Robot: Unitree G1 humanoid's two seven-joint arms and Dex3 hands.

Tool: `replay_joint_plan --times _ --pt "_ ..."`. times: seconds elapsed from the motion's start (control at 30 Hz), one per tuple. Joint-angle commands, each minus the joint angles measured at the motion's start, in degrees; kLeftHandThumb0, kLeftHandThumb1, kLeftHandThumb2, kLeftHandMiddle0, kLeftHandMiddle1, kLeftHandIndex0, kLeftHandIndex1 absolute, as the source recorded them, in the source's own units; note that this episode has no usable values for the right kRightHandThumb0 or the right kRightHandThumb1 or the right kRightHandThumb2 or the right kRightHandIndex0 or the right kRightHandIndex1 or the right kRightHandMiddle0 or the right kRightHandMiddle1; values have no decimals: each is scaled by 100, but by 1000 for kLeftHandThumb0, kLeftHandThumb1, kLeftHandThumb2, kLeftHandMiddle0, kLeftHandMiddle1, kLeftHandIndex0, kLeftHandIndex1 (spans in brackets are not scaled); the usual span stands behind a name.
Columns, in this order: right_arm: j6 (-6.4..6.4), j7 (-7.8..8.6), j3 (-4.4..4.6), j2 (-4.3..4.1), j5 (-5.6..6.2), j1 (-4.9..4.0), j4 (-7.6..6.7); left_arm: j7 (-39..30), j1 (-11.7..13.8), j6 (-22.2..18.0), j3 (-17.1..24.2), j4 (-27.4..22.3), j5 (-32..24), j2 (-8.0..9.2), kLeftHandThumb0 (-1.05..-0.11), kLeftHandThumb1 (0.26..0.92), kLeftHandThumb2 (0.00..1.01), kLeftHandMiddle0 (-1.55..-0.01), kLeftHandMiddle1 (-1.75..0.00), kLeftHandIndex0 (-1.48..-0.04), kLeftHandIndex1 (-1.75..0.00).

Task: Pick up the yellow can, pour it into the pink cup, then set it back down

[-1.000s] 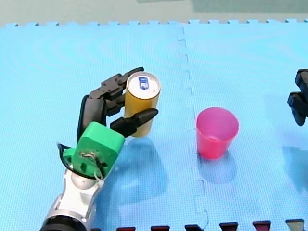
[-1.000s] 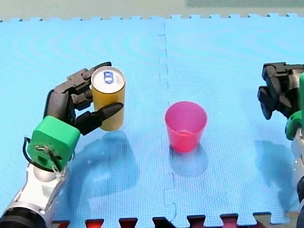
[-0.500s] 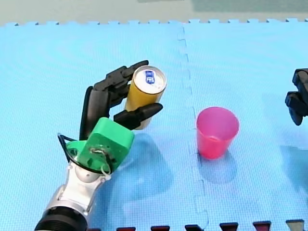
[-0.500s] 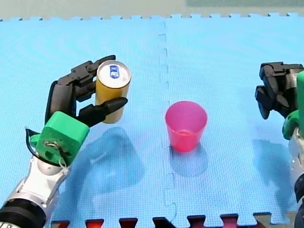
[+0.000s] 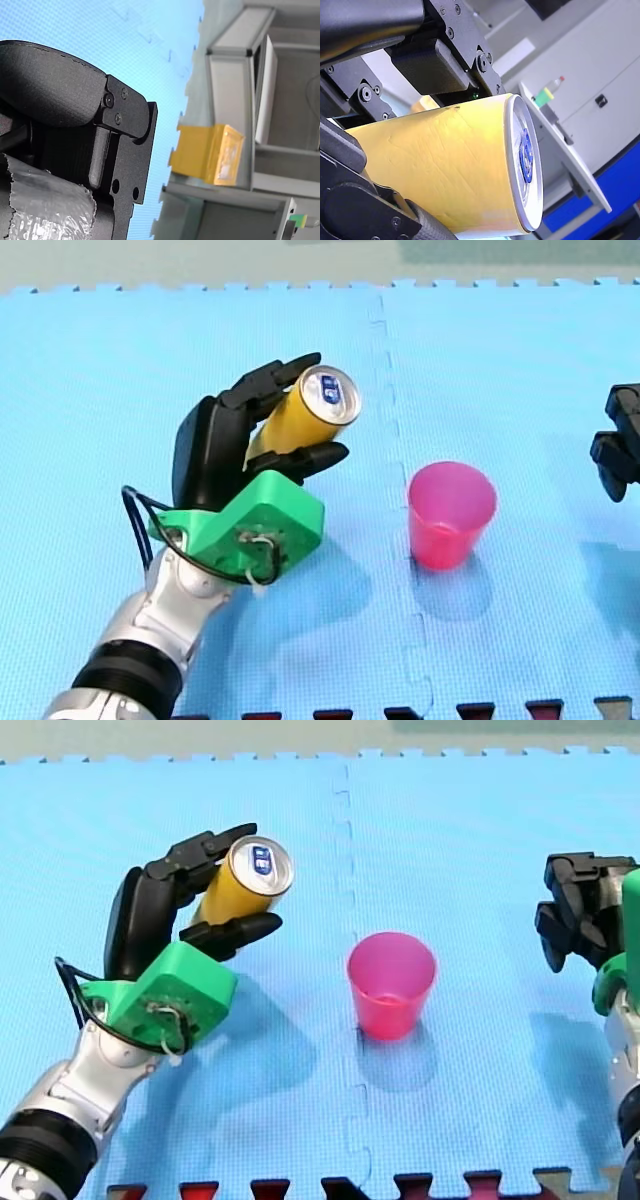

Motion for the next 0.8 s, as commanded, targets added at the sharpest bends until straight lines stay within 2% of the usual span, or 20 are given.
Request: replay_joint_plan --times 0.0,0.17,0.27,0.77 --pt "-22 -8 -18 7 10 -5 7 123 -162 176 -68 -10 71 33 -406 802 4 -1362 -3 -1220 -2" --pt "-52 -4 -22 35 9 11 10 138 -268 612 -163 -279 114 -42 -433 809 4 -1367 -4 -1222 -2" --pt "-60 4 -24 50 11 14 9 135 -278 735 -210 -378 108 -70 -436 807 1 -1366 -2 -1224 -2" --pt "-67 35 -60 80 32 11 15 189 -329 680 -572 -543 306 -109 -440 792 0 -1357 0 -1221 0"
